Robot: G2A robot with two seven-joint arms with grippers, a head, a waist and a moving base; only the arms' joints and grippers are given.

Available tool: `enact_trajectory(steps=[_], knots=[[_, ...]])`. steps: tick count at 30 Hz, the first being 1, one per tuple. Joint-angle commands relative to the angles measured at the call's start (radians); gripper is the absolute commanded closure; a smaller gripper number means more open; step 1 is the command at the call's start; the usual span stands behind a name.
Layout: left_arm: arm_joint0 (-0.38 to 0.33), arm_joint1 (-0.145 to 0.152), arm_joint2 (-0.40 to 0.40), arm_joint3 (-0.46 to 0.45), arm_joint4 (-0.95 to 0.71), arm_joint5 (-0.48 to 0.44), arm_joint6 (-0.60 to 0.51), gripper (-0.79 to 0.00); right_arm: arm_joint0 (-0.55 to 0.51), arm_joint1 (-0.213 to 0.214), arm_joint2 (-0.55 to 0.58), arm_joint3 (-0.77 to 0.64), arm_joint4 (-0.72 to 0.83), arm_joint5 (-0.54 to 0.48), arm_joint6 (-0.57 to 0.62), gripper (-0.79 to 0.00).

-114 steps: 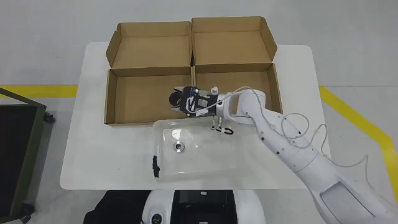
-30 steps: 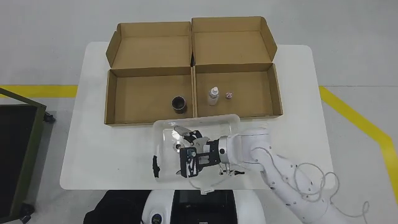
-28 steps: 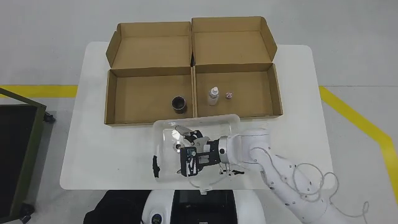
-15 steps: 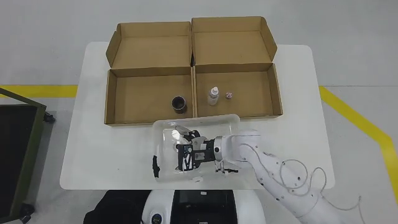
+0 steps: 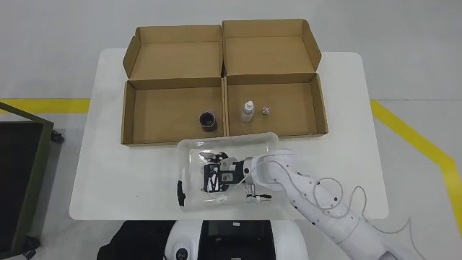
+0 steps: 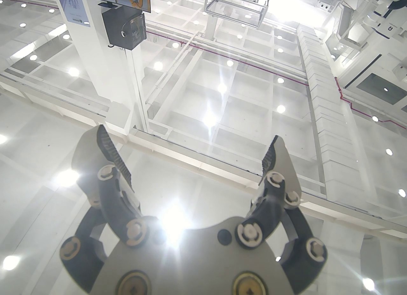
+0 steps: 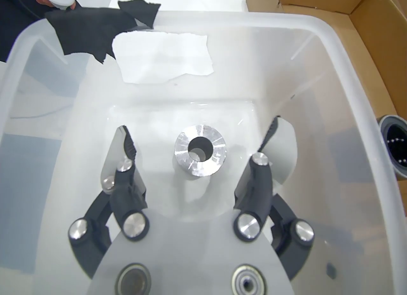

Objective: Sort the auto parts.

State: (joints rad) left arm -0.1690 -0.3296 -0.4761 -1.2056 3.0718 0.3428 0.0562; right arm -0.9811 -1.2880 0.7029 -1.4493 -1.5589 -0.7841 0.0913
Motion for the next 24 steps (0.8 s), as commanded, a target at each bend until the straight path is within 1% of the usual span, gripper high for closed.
enact_trajectory(steps=[1,2,3,6,7,9,11,18,24], knots=[[0.000,0.000,0.000,0.000,0.000,0.000,0.000,-0.785,0.001,-0.001,-0.001,0.009,0.001,0.003,-0.004,-0.443],[0.000,0.000,0.000,0.000,0.000,0.000,0.000,-0.785,0.002,-0.002,-0.001,0.013,0.001,0.004,-0.005,-0.372],[0.000,0.000,0.000,0.000,0.000,0.000,0.000,-0.785,0.004,-0.002,-0.001,0.015,0.001,0.003,-0.007,-0.348],[0.000,0.000,0.000,0.000,0.000,0.000,0.000,-0.785,0.008,-0.002,0.003,0.019,0.002,0.004,-0.010,-0.179],[0.000,0.000,0.000,0.000,0.000,0.000,0.000,-0.785,0.009,-0.002,0.005,0.020,0.003,0.005,-0.011,-0.148],[0.000,0.000,0.000,0.000,0.000,0.000,0.000,-0.785,0.012,-0.003,0.015,0.006,0.024,0.012,-0.031,-0.135],[0.000,0.000,0.000,0.000,0.000,0.000,0.000,-0.785,0.028,-0.003,0.024,-0.043,0.018,0.009,-0.047,0.000],[0.000,0.000,0.000,0.000,0.000,0.000,0.000,-0.785,0.063,-0.001,0.054,-0.092,0.032,-0.028,-0.035,0.000],[0.000,0.000,0.000,0.000,0.000,0.000,0.000,-0.785,0.055,0.009,0.100,-0.151,0.070,-0.051,-0.009,0.000]])
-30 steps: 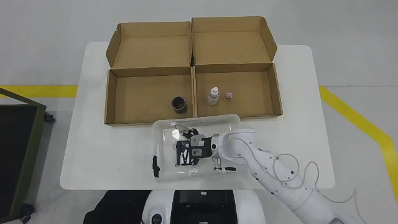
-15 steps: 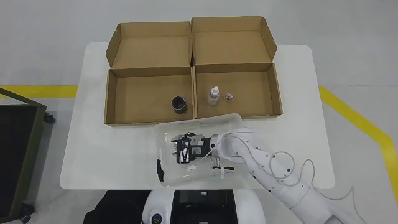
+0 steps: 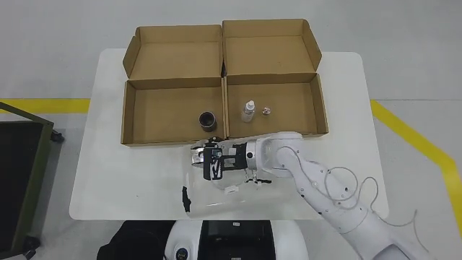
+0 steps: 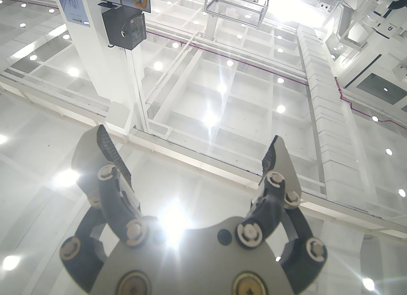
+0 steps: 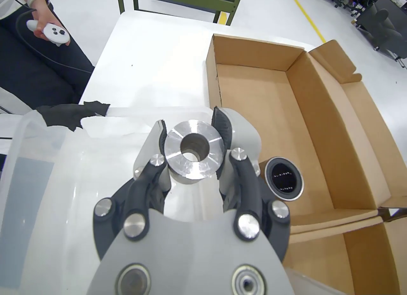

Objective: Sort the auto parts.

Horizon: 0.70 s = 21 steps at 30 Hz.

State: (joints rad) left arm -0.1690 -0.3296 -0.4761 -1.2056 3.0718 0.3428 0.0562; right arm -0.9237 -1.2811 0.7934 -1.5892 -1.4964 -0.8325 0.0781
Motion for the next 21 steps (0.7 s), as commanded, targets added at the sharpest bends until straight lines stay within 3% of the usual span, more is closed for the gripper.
enact_trajectory(steps=[1,21], knots=[[0.000,0.000,0.000,0.000,0.000,0.000,0.000,-0.785,-0.007,0.005,0.022,-0.023,0.019,-0.004,0.007,0.000],[0.000,0.000,0.000,0.000,0.000,0.000,0.000,-0.785,-0.101,0.036,0.241,-0.197,0.311,0.079,0.031,0.000]])
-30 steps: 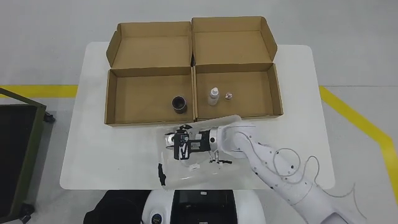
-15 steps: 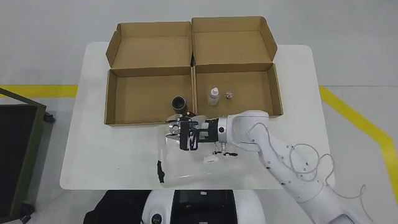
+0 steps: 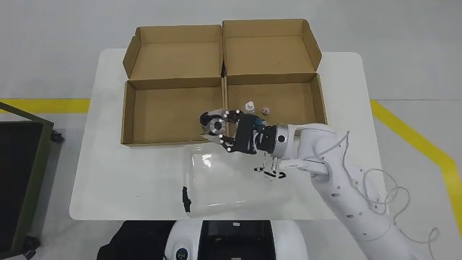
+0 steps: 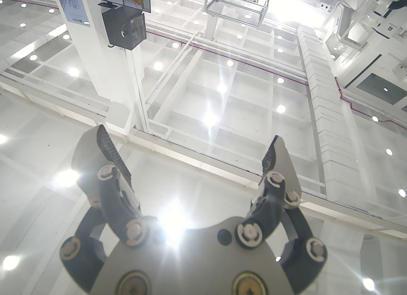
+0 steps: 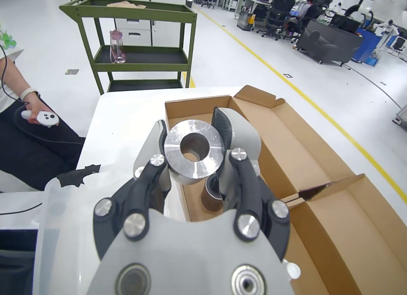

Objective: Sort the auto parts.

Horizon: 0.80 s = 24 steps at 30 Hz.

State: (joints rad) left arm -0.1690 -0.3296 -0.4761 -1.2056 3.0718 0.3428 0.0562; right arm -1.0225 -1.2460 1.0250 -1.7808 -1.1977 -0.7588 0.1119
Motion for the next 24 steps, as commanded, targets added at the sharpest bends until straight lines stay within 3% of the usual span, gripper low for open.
enact_trajectory(steps=[1,14,24], knots=[[0.000,0.000,0.000,0.000,0.000,0.000,0.000,-0.785,-0.005,0.002,0.016,-0.011,0.021,0.009,-0.005,0.000],[0.000,0.000,0.000,0.000,0.000,0.000,0.000,-0.785,-0.040,0.012,0.131,-0.086,0.153,0.057,-0.085,0.000],[0.000,0.000,0.000,0.000,0.000,0.000,0.000,-0.785,-0.059,0.013,0.157,-0.128,0.224,0.061,-0.130,0.000]])
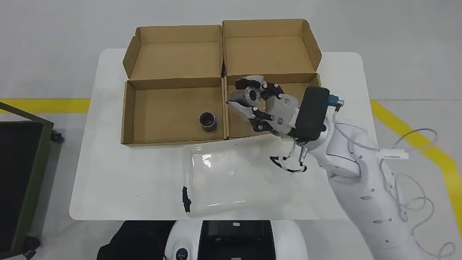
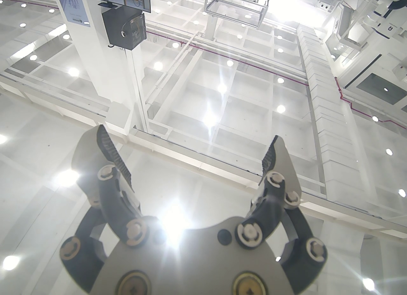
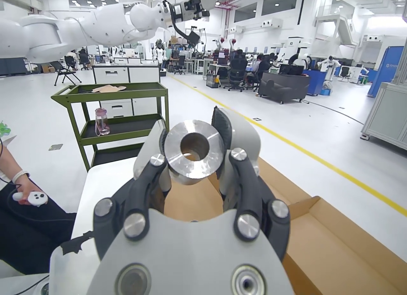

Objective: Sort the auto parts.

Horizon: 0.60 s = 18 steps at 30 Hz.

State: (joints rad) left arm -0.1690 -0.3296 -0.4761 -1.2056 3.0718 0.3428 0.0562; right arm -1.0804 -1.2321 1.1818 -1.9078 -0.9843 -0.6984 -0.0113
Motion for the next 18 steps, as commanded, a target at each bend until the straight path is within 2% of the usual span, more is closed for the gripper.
enact_trajectory(steps=[1,8,18], knots=[[0.000,0.000,0.000,0.000,0.000,0.000,0.000,-0.785,-0.002,-0.001,0.001,-0.002,0.022,0.000,-0.013,0.000],[0.000,0.000,0.000,0.000,0.000,0.000,0.000,-0.785,-0.005,-0.002,0.006,-0.007,0.081,-0.011,-0.043,0.000],[0.000,0.000,0.000,0.000,0.000,0.000,0.000,-0.785,-0.003,-0.003,0.018,-0.013,0.089,-0.010,-0.064,0.000]])
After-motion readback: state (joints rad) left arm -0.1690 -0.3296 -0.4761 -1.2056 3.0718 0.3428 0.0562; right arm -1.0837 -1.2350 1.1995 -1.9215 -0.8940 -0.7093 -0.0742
